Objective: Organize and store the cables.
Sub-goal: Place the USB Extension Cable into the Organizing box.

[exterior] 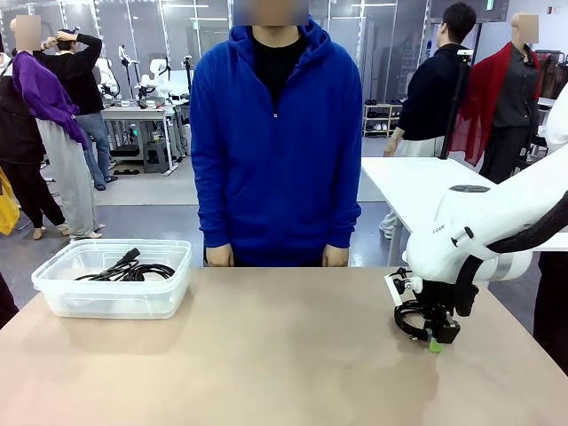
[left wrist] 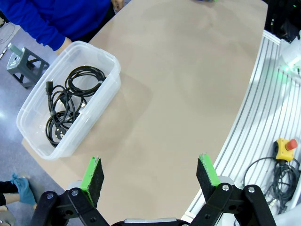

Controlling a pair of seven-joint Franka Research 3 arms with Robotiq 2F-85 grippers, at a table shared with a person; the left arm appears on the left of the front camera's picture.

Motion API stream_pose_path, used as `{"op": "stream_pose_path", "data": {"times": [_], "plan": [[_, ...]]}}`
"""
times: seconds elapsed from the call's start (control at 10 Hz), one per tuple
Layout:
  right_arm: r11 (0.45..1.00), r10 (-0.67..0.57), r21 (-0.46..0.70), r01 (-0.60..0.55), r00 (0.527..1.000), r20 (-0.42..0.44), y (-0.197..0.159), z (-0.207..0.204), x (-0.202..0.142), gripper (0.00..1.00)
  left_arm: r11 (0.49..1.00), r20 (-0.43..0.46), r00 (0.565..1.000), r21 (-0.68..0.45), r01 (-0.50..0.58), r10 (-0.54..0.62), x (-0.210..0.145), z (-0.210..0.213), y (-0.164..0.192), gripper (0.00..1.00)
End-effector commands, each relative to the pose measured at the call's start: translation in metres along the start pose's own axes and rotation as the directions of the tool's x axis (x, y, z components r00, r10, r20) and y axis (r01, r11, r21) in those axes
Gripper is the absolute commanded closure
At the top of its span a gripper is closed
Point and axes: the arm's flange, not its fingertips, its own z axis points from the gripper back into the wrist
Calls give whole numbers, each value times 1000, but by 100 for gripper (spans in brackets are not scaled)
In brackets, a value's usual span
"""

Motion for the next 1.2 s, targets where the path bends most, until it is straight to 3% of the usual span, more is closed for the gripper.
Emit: {"op": "stream_pose_path", "data": {"times": [0.0,0.1,0.2,0.3,0.7,1.0,1.1], "plan": [[1000,-22,-19,21,999,-26,-3,0,2,63,1000,3,1000,1,-4,4,2,1,-2,0],[1000,-22,-19,21,999,-27,-3,1,3,94,1000,3,1000,1,-4,4,2,1,-2,0],[1000,-22,-18,21,999,-28,-3,3,3,82,1000,3,1000,1,-4,4,2,1,-2,0],[1000,-21,-21,21,999,-27,-3,7,4,100,1000,3,1000,1,-4,4,2,1,-2,0],[999,-29,-22,29,999,-19,-4,29,6,100,1000,3,1000,1,-4,4,2,1,-2,0],[998,-67,-17,66,997,-29,3,82,9,100,1000,3,1000,1,-4,4,2,1,-2,0],[998,-69,5,69,997,-18,7,98,11,96,1000,3,1000,1,-4,4,2,1,-2,0]]}}
